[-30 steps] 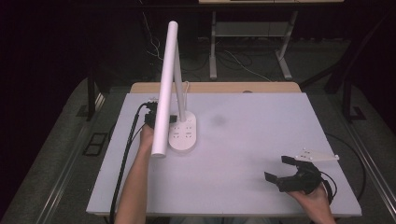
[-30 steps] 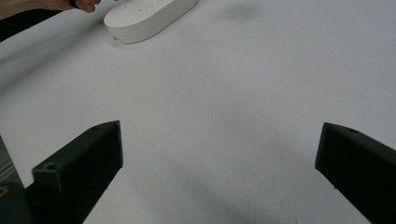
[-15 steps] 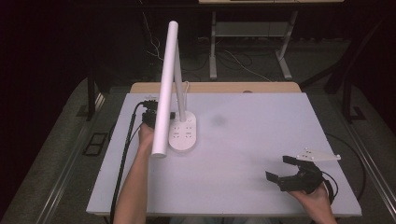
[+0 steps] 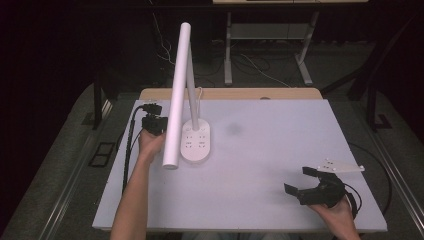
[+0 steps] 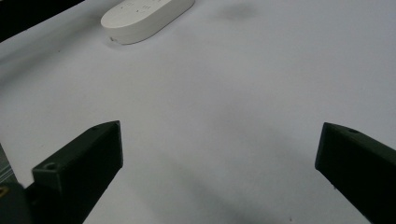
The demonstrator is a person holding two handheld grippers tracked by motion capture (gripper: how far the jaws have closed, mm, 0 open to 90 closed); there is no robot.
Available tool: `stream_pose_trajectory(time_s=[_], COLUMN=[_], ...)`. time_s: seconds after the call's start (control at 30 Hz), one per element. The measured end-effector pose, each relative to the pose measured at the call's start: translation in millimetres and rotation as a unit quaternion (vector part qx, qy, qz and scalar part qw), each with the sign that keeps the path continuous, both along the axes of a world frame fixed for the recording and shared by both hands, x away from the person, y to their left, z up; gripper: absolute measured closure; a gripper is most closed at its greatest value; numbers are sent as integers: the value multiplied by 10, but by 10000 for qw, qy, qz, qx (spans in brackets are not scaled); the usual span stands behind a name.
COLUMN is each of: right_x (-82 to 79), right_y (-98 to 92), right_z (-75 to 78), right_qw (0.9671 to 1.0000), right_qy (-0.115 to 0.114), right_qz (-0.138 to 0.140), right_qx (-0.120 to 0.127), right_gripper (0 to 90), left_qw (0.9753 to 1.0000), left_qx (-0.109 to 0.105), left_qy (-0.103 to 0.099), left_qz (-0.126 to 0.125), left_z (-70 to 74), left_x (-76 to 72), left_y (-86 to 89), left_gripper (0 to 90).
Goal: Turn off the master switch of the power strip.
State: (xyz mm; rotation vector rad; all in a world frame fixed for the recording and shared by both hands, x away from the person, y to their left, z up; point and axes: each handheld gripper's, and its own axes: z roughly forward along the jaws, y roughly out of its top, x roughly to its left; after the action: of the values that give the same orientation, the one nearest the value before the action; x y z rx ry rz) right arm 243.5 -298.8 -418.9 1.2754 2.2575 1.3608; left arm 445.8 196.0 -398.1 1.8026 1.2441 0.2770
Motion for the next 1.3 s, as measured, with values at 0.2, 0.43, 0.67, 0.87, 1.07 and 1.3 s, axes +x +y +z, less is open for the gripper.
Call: stream_pose_trajectory(time_s=[0.2,0.43,0.67,0.87,1.07,1.3], right_x=[1,2,1,-15,-22,-22], right_y=[3,-9,4,8,3,13], right_z=[-2,1,1,8,11,12], right_qw=[10000,10000,10000,10000,10000,10000], right_qy=[-19,-43,-22,-24,-26,-33], right_qz=[8,-17,-11,-17,-18,-10], right_qx=[-12,1,4,19,37,30], right_gripper=[3,3,3,3,3,3], left_qw=[9999,9995,9976,9975,9969,9961], left_qx=[-53,-146,-135,-262,-77,29], left_qy=[-51,-58,-105,-59,-162,-235], left_qz=[-125,-262,-669,-648,-763,-852], left_z=[88,169,248,272,297,210], left_x=[-69,-168,-321,-465,-646,-908], left_y=[42,100,134,194,233,200], left_gripper=[769,498,128,0,0,0])
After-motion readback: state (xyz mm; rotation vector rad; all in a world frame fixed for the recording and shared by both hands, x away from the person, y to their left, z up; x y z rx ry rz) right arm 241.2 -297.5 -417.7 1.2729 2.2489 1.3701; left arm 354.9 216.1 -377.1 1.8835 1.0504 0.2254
